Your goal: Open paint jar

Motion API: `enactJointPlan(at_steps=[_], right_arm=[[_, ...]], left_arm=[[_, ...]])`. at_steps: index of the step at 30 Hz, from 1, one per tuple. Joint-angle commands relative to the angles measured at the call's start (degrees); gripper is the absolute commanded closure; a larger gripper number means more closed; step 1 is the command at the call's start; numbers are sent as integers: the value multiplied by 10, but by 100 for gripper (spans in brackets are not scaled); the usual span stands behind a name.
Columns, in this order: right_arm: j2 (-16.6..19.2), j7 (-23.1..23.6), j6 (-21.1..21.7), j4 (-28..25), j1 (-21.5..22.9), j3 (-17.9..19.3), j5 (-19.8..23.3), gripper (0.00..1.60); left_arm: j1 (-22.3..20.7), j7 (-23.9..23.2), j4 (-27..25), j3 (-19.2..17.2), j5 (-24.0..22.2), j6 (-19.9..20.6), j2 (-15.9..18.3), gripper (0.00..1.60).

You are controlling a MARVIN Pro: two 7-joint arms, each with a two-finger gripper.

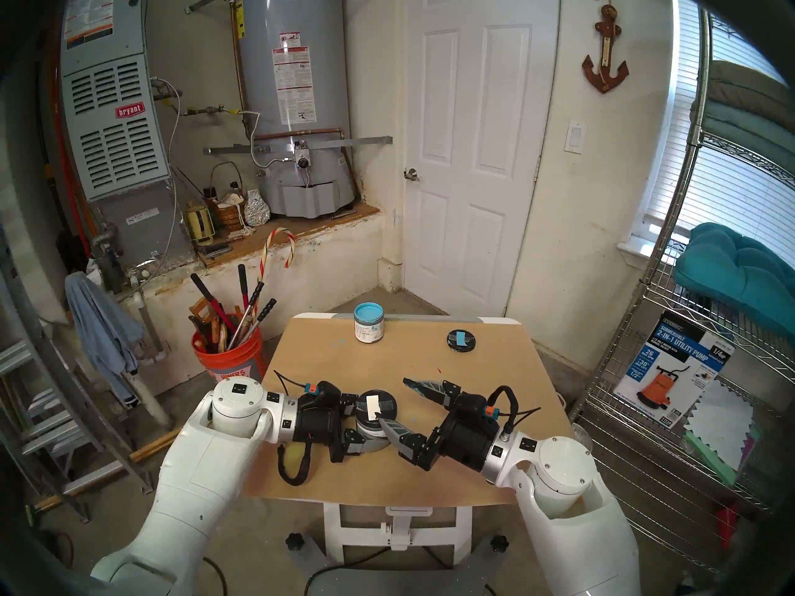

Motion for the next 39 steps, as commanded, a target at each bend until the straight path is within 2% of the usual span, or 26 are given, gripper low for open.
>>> enactJointPlan(at_steps=[1,2,4,7,27,39], right_arm=[[-18,-8,-7,-20,-17,-11,6,0],[-16,-10,-22,-18,-17,-15,-2,0],[-20,-15,-14,-11,-17,-16,0,0],[-25,-28,-37,7,-8,-23,-11,0],[-25,-38,-56,18,-14,-43,-28,0],[-32,-59,-99,49,7,-55,-58,0]], left_arm=[[-8,-2,-4,-4,-5,-1,-1,160],[-8,-2,-4,-5,-5,-1,-1,160],[-9,-3,-3,-5,-4,-2,-2,160],[-10,-5,0,-4,-3,-3,-3,160],[-6,-9,-12,-8,1,5,-6,160],[-2,-12,-19,-9,6,7,-7,160]])
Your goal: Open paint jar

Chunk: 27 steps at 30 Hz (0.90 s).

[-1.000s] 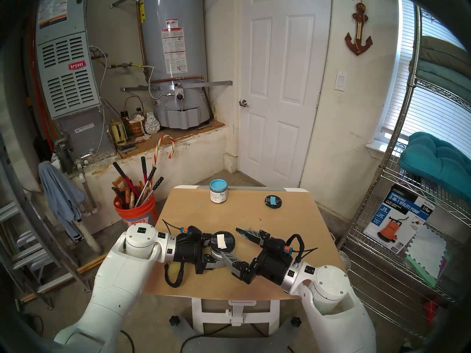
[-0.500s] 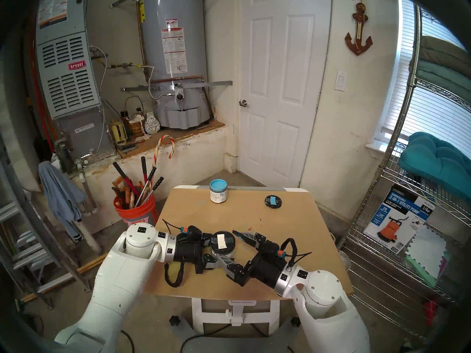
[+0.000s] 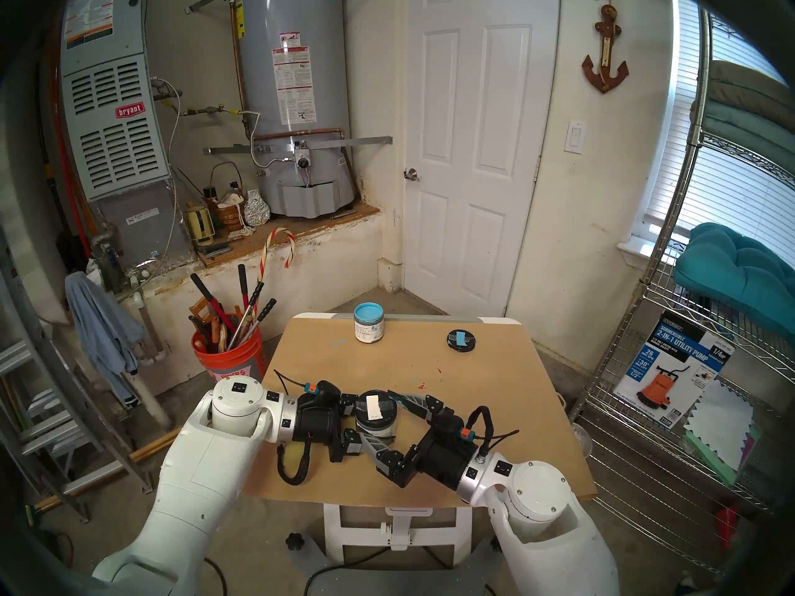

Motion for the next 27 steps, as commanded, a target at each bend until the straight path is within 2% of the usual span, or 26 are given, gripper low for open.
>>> enactJointPlan(at_steps=[1,11,18,27], right_arm=[[-13,-6,-22,10,18,-12,-7,0],[-17,-8,-18,13,30,-15,-9,0],[-17,-7,-3,14,34,-12,-4,0],[-15,-4,1,15,35,-8,-2,0]], left_arm=[[-1,-1,-17,-1,-2,-4,-1,160],[12,10,-19,3,15,-19,-3,160],[26,29,-22,-7,11,-36,-13,160],[25,33,-15,-10,9,-47,-17,160]])
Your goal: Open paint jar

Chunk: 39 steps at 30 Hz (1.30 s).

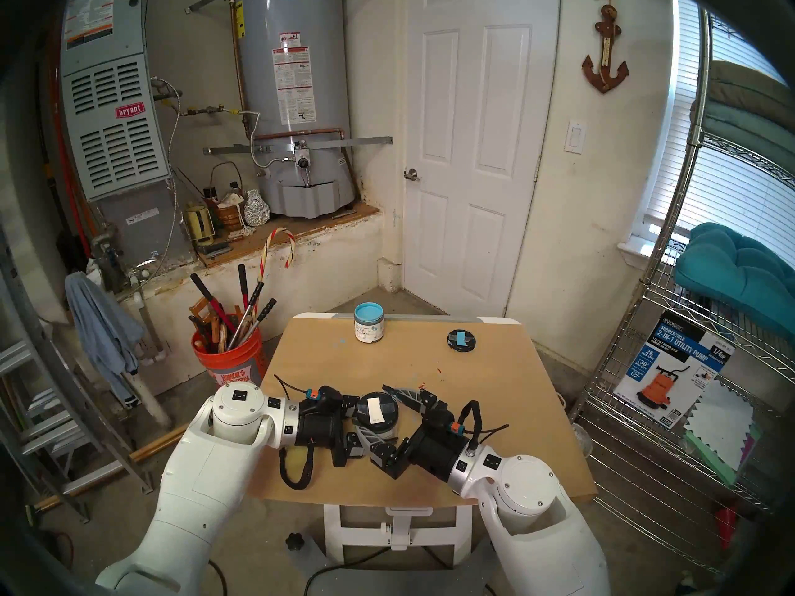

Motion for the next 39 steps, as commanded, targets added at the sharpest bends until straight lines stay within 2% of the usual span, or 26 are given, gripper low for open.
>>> enactJointPlan(at_steps=[1,14,25,26,27,29,30,32,34,35,36,38,39], right_arm=[[-5,2,-2,-9,8,1,7,0],[-5,-5,-30,4,6,-1,-5,0],[-3,-7,-33,10,9,-3,-4,1],[-3,-7,-33,10,9,-3,-4,16],[-2,-6,-34,10,10,-4,-4,48],[0,-5,-33,9,11,-4,-2,80],[0,-5,-33,9,11,-4,-2,80],[4,3,-31,9,15,-3,1,97],[6,6,-28,9,16,-3,3,102],[8,11,-27,10,19,-2,5,113],[11,17,-25,12,24,0,8,131],[14,24,-22,13,28,2,13,136],[20,37,-18,15,37,4,18,160]], left_arm=[[0,5,4,-1,-1,-7,-5,160],[-5,0,8,-2,-3,-6,-3,160],[-6,-2,10,-3,-4,-9,-2,160],[-6,-2,10,-3,-4,-9,-2,160],[-6,-2,10,-3,-4,-9,-2,160],[-6,-3,11,-2,-4,-10,-1,160],[-6,-3,11,-2,-4,-10,-1,160],[-6,-3,9,-1,-4,-8,-2,160],[-6,-3,8,-1,-4,-8,-2,160],[-6,-3,8,-1,-4,-8,-1,160],[-6,-3,8,-1,-3,-8,-1,160],[-7,-3,8,-2,-3,-8,-1,160],[-7,-3,7,-2,-3,-8,-1,160]])
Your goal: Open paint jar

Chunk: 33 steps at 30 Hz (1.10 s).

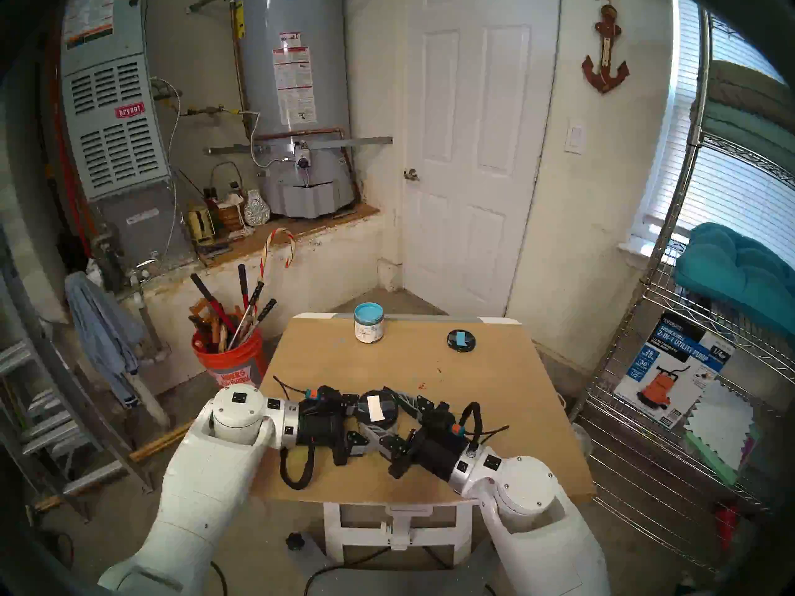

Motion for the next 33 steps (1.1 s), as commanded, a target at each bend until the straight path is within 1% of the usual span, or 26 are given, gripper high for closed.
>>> enactJointPlan(at_steps=[1,2,3,7,12,15,16,22,23,31,33], right_arm=[[15,40,9,-6,30,2,22,160],[22,49,3,-4,36,1,22,160],[22,49,3,-4,36,1,22,160],[35,74,4,-2,48,2,28,160],[43,90,4,0,61,2,29,160],[50,108,5,7,73,-1,33,160],[58,126,6,14,83,-5,34,160],[63,145,5,31,99,-13,34,160],[67,157,6,37,106,-17,37,160],[70,188,14,58,138,-29,47,160],[72,204,19,67,152,-33,54,160]], left_arm=[[-2,-2,-4,1,1,2,2,160],[-2,-2,-3,1,1,2,3,160],[-2,-2,-3,1,1,2,3,160],[-5,-4,-2,1,3,1,5,160],[-10,-7,-2,2,5,5,6,160],[-14,-9,4,3,6,4,6,160],[-16,-12,5,4,8,5,7,160],[-24,-16,14,5,10,3,8,160],[-25,-17,15,5,10,4,8,160],[-30,-25,20,6,13,7,9,160],[-30,-26,22,6,13,7,9,160]])
